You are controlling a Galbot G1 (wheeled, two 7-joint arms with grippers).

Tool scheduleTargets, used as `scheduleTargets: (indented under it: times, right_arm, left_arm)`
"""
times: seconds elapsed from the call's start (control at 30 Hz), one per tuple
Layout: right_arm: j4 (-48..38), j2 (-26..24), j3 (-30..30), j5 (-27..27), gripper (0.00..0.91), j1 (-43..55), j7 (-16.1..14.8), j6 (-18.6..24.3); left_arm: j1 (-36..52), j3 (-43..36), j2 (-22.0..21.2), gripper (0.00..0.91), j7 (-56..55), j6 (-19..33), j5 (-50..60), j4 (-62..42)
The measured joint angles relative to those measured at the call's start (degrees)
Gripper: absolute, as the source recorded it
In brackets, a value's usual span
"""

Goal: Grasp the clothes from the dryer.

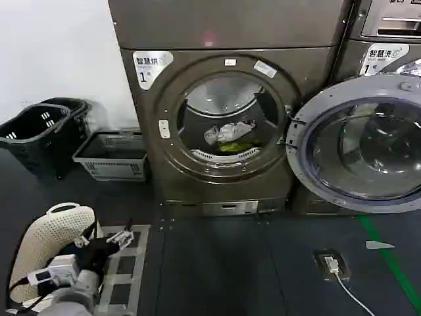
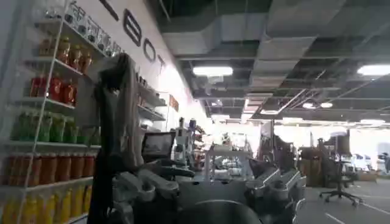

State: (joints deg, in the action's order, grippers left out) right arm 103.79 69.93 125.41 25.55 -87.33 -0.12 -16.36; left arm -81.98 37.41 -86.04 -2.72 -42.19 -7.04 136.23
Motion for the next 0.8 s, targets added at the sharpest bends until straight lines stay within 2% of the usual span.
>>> scheduleTargets:
  times: [0.3,0.8]
  right_arm:
    - [-0.5,0.6,-1.6,0.9,0.907,0.4,1.0,2.6]
    - [-0.3,1.2,-2.8,1.5,0.907,0.5,1.5,3.8]
  left_arm:
    - [-0.1,-0.2,0.0,0.907,0.2,0.0,0.6,0.1]
    - [-0.3,-0.5,0.2,0.907,0.2,0.0,0.6,0.7]
